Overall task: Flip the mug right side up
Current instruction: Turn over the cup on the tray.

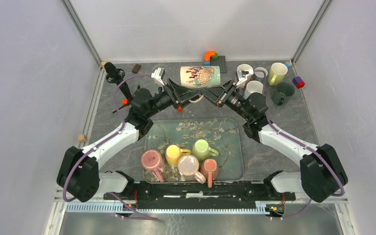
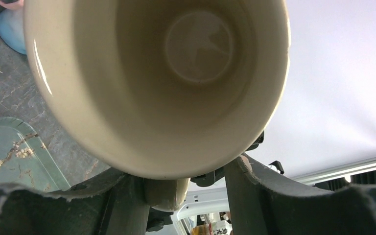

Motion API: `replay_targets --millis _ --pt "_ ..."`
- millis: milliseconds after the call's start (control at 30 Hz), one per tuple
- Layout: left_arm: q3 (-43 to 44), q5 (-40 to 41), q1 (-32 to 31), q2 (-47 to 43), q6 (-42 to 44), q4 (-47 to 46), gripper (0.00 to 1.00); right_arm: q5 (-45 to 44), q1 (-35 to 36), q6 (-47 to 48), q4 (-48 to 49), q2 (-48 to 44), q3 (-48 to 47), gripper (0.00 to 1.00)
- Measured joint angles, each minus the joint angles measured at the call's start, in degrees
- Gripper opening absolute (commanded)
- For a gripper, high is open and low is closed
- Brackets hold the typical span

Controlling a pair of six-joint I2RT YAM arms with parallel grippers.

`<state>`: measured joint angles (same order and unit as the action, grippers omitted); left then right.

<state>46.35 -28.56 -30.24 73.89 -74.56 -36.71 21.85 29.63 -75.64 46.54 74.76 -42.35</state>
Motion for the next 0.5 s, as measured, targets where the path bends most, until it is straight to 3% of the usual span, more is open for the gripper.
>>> replay_targets --millis 233,500 --pt "0.2 0.0 0.0 0.0 0.0 1.2 0.44 0.1 0.4 -1.4 2.2 0.0 1.3 0.0" --pt "0.9 0.2 0.0 0.0 1.6 3.0 0.14 -0.1 0.4 -2.2 3.5 0.0 1.4 0.0"
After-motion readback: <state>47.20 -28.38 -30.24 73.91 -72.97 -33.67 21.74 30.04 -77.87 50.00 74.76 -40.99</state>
